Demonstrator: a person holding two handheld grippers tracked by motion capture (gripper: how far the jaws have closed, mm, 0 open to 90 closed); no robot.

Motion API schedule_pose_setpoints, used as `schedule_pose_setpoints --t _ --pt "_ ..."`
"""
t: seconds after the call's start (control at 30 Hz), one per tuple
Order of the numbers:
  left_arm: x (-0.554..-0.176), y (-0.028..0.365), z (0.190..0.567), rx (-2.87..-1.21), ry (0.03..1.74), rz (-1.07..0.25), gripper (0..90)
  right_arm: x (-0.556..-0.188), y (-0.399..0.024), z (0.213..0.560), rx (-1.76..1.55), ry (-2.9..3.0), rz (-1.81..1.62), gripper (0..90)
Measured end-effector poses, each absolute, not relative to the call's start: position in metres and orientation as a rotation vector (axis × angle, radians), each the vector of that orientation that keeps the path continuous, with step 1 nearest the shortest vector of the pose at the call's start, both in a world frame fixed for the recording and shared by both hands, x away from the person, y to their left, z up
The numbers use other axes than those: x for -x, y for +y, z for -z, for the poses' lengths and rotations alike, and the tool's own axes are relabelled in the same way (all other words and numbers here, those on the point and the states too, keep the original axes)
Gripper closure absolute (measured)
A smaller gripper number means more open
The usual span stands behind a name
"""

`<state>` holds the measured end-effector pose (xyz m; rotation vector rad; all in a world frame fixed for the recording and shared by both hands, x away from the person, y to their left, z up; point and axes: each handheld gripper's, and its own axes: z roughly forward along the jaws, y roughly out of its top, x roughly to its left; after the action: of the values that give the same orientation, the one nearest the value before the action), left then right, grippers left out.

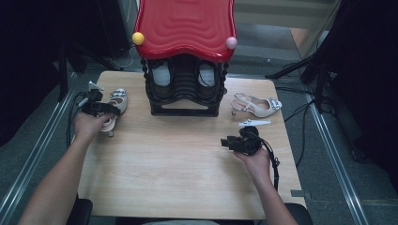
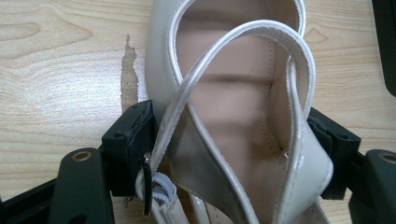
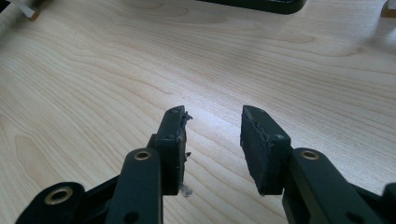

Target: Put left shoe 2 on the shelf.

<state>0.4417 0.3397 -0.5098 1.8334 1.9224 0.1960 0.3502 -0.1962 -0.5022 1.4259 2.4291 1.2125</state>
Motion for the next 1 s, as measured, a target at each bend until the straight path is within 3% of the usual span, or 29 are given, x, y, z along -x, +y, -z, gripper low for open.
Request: schedule_pose_setpoints --t 0.53,1.0 --pt "-0.44 0.345 0.503 -1.802 1.91 -0.187 32.4 -0.351 -0.197 0.503 -1.429 2.428 -1.213 61.7" --pt "-0.44 0.348 0.454 -1.695 1.82 -0.194 32.4 -0.35 -0.197 0.502 -1.422 2.423 -1.224 61.5"
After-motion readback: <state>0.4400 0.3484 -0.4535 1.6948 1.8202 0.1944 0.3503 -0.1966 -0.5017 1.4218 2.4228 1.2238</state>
